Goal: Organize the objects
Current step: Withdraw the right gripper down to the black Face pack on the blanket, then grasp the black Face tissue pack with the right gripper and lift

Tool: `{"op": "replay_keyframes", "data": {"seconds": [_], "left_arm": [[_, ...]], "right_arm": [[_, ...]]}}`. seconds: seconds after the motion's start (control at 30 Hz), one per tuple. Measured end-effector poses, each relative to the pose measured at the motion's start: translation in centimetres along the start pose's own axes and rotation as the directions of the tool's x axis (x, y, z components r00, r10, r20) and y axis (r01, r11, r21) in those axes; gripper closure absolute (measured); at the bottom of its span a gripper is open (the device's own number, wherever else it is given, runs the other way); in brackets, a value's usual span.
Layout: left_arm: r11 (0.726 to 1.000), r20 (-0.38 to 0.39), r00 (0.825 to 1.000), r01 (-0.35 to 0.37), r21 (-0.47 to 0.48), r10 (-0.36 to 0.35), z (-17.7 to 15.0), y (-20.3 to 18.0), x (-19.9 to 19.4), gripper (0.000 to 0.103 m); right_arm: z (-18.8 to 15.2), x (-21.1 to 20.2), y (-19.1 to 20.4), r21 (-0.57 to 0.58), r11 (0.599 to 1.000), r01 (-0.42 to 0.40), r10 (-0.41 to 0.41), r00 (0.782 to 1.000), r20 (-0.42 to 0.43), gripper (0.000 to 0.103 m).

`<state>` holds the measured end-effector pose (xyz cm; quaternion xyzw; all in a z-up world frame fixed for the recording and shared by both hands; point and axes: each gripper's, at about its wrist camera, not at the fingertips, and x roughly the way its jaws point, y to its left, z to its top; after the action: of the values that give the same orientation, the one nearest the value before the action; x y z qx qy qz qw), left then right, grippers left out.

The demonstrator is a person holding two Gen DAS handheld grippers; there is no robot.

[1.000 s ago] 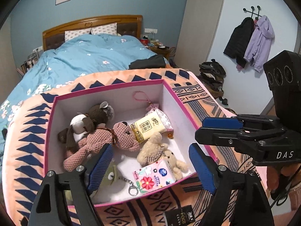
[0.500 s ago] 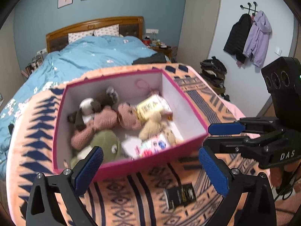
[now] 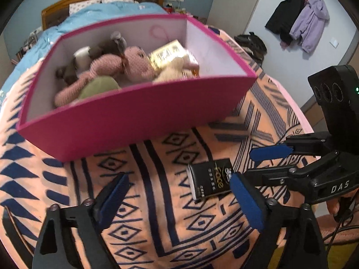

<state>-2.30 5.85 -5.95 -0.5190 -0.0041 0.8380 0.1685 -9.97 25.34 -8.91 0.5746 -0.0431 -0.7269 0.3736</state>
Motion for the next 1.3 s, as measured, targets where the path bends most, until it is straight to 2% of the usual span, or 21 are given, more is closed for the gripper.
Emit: {"op": "replay_keyframes", "data": {"seconds": [0.23,0.33,0.4,0.47,0.67,0.9,1.07,1.3], "left_arm": [[0.997,-0.098,0.993,0.062,-0.055,-0.067,-0.5,0.2,2.8,0.040],[0.992,-0.136,0.985,0.100,-0.083,-0.110,-0.8,0.4,3.8,0.055],[0.988,-0.149,0.980,0.118,-0.099,-0.132,-0.9,0.4,4.2,0.056],[0.985,-0.158,0.977,0.130,-0.111,-0.146,-0.9,0.4,4.5,0.063],[0.975,-0.168,0.966,0.172,-0.141,-0.195,-0.9,0.2,5.1,0.070],[0.971,-0.184,0.959,0.193,-0.141,-0.217,-0.9,-0.2,5.4,0.071],[0.970,-0.179,0.959,0.198,-0.143,-0.222,-0.8,-0.1,5.0,0.071],[0.976,-0.146,0.968,0.192,-0.104,-0.205,-0.3,-0.5,3.5,0.071]], "right_arm": [[-1.1,1.7,-1.4,0.065,0.998,-0.002,0.005,0.999,-0.042,0.047],[-1.2,2.1,-1.9,0.086,0.996,-0.009,0.013,0.999,-0.043,0.047],[-1.1,2.3,-2.0,0.093,0.996,-0.007,0.011,0.999,-0.039,0.047],[-0.8,2.4,-2.1,0.093,0.996,-0.010,0.013,0.999,-0.036,0.052],[-0.4,2.8,-2.5,0.109,0.994,-0.014,0.018,0.999,-0.035,0.062],[-0.3,3.4,-2.6,0.121,0.992,-0.015,0.021,0.999,-0.045,0.073],[-0.2,3.4,-2.3,0.109,0.994,-0.005,0.010,0.999,-0.045,0.073],[0.0,2.6,-1.4,0.069,0.998,0.013,-0.011,0.999,-0.032,0.073]]}}
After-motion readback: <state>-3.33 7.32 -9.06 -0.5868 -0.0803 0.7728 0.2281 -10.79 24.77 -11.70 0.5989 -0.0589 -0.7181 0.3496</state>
